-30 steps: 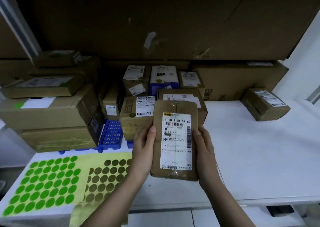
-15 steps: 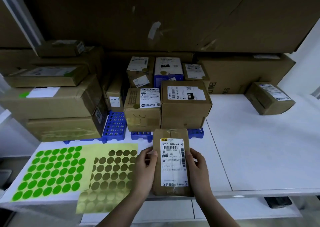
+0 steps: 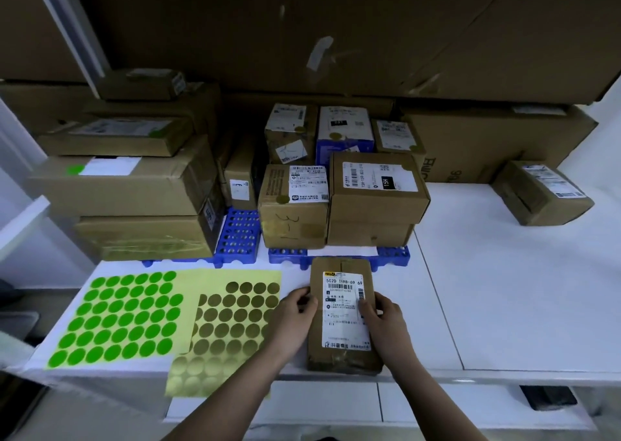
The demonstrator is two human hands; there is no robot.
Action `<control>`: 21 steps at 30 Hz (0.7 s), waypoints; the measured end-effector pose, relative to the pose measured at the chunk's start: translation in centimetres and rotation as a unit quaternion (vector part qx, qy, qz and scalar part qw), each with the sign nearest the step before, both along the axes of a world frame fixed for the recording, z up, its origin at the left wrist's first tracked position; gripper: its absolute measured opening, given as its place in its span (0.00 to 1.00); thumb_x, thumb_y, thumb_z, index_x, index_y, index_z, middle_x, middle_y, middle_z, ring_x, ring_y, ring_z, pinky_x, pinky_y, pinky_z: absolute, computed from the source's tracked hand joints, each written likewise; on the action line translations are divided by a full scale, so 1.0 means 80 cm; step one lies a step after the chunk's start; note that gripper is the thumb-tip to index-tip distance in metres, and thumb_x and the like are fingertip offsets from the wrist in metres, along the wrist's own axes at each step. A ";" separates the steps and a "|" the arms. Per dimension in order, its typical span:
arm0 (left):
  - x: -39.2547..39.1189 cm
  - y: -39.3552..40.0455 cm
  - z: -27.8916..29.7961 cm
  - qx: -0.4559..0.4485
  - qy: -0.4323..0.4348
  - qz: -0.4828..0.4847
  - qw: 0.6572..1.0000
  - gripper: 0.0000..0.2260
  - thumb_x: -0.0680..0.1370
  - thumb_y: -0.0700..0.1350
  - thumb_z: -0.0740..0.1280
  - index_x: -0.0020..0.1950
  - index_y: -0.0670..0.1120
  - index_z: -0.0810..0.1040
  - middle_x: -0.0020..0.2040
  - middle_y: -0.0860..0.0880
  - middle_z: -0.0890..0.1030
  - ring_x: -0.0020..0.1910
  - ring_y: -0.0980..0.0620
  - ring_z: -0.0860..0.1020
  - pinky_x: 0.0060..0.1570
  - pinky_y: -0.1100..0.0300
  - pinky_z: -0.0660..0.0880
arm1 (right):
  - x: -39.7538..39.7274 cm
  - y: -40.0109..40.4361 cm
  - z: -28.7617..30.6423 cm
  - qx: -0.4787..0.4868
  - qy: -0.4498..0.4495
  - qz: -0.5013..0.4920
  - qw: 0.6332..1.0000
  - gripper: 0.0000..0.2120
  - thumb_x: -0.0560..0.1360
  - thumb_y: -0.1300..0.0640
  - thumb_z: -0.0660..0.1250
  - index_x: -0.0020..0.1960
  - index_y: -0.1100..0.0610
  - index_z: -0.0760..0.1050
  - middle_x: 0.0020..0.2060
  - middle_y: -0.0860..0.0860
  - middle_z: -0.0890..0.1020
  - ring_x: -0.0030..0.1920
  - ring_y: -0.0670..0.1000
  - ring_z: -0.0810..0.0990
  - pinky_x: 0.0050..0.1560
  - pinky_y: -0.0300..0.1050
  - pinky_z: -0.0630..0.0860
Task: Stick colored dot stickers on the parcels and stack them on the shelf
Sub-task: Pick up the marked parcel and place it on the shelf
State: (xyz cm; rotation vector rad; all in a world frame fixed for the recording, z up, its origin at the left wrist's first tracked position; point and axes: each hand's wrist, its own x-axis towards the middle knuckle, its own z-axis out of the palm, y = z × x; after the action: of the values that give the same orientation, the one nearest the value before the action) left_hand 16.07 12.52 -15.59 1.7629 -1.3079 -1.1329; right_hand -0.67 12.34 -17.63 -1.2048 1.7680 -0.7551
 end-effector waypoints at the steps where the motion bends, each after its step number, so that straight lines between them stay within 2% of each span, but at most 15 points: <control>1: 0.001 0.001 0.000 0.007 0.019 -0.003 1.000 0.15 0.80 0.45 0.62 0.67 0.45 0.73 0.58 0.52 0.78 0.53 0.54 0.76 0.53 0.62 0.72 | 0.001 0.000 0.005 0.006 0.005 -0.001 1.000 0.21 0.75 0.43 0.61 0.63 0.52 0.74 0.56 0.53 0.79 0.52 0.51 0.80 0.53 0.54 0.79; 3: 0.008 0.004 0.000 0.004 0.039 -0.006 0.999 0.15 0.80 0.44 0.63 0.67 0.45 0.73 0.57 0.53 0.77 0.53 0.56 0.75 0.54 0.65 0.71 | 0.004 0.001 0.015 -0.005 0.038 -0.019 0.999 0.22 0.77 0.46 0.62 0.68 0.54 0.70 0.60 0.54 0.76 0.56 0.52 0.76 0.56 0.53 0.76; 5: 0.021 0.007 -0.002 -0.018 0.041 -0.002 0.999 0.13 0.80 0.43 0.63 0.65 0.48 0.74 0.56 0.52 0.78 0.53 0.57 0.76 0.55 0.65 0.72 | 0.009 0.002 0.025 -0.062 0.086 -0.063 0.992 0.24 0.77 0.48 0.64 0.70 0.55 0.67 0.62 0.54 0.73 0.60 0.54 0.73 0.60 0.55 0.74; 7: 0.040 0.010 -0.003 -0.046 0.034 0.012 0.998 0.10 0.80 0.43 0.63 0.60 0.52 0.75 0.55 0.52 0.79 0.53 0.57 0.77 0.54 0.65 0.72 | 0.024 0.002 0.041 -0.134 0.090 -0.078 0.984 0.21 0.77 0.51 0.64 0.68 0.54 0.69 0.61 0.52 0.73 0.61 0.53 0.71 0.61 0.55 0.73; 9: 0.060 0.012 -0.004 -0.065 0.009 0.026 0.997 0.09 0.79 0.44 0.63 0.59 0.52 0.76 0.55 0.53 0.80 0.53 0.57 0.78 0.54 0.64 0.74 | 0.042 -0.001 0.053 -0.197 0.091 -0.061 0.974 0.17 0.76 0.55 0.65 0.64 0.54 0.71 0.58 0.50 0.73 0.59 0.51 0.71 0.60 0.52 0.72; 12: 0.093 0.016 -0.004 -0.082 -0.071 0.030 0.994 0.12 0.79 0.46 0.64 0.63 0.50 0.77 0.57 0.54 0.80 0.54 0.56 0.78 0.54 0.61 0.75 | 0.079 -0.012 0.063 -0.262 0.114 0.042 0.958 0.12 0.75 0.61 0.66 0.57 0.53 0.77 0.50 0.46 0.76 0.52 0.49 0.76 0.53 0.42 0.74; 14: 0.115 0.015 -0.007 -0.093 -0.163 0.021 0.982 0.14 0.79 0.45 0.64 0.64 0.50 0.76 0.60 0.52 0.79 0.56 0.53 0.78 0.55 0.59 0.75 | 0.109 -0.023 0.067 -0.248 0.127 0.154 0.948 0.08 0.75 0.61 0.67 0.53 0.53 0.80 0.46 0.46 0.80 0.45 0.46 0.78 0.44 0.30 0.72; 15: 0.128 0.014 -0.009 -0.100 -0.223 0.007 0.970 0.15 0.78 0.44 0.64 0.64 0.51 0.76 0.61 0.52 0.78 0.57 0.51 0.77 0.56 0.57 0.74 | 0.127 -0.030 0.065 -0.227 0.140 0.211 0.941 0.08 0.76 0.59 0.67 0.53 0.53 0.80 0.46 0.47 0.81 0.43 0.45 0.78 0.42 0.29 0.71; 17: 0.150 0.012 -0.015 -0.115 -0.324 -0.024 0.939 0.16 0.76 0.44 0.65 0.64 0.52 0.77 0.61 0.50 0.77 0.59 0.48 0.76 0.56 0.55 0.74 | 0.163 -0.047 0.055 -0.195 0.174 0.293 0.920 0.08 0.76 0.56 0.66 0.55 0.52 0.80 0.49 0.47 0.82 0.46 0.46 0.79 0.45 0.36 0.75; 19: 0.168 0.008 -0.021 -0.123 -0.365 -0.035 0.922 0.16 0.74 0.44 0.68 0.62 0.50 0.79 0.60 0.47 0.78 0.57 0.45 0.77 0.54 0.53 0.74 | 0.192 -0.063 0.041 -0.181 0.217 0.332 0.900 0.10 0.76 0.56 0.66 0.56 0.52 0.80 0.53 0.49 0.81 0.53 0.50 0.79 0.52 0.45 0.76; 21: 0.182 0.003 -0.024 -0.107 -0.391 -0.048 0.913 0.18 0.74 0.46 0.68 0.64 0.48 0.77 0.63 0.46 0.76 0.61 0.44 0.75 0.57 0.51 0.71 | 0.214 -0.075 0.029 -0.170 0.263 0.355 0.881 0.13 0.76 0.56 0.65 0.59 0.51 0.78 0.56 0.51 0.78 0.58 0.52 0.76 0.56 0.46 0.74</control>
State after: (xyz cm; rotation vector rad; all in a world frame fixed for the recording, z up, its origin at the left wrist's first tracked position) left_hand 30.60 12.77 -17.53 2.0759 -1.8993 -0.2688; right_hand 16.42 6.37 -15.32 -2.2939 1.4200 -0.3028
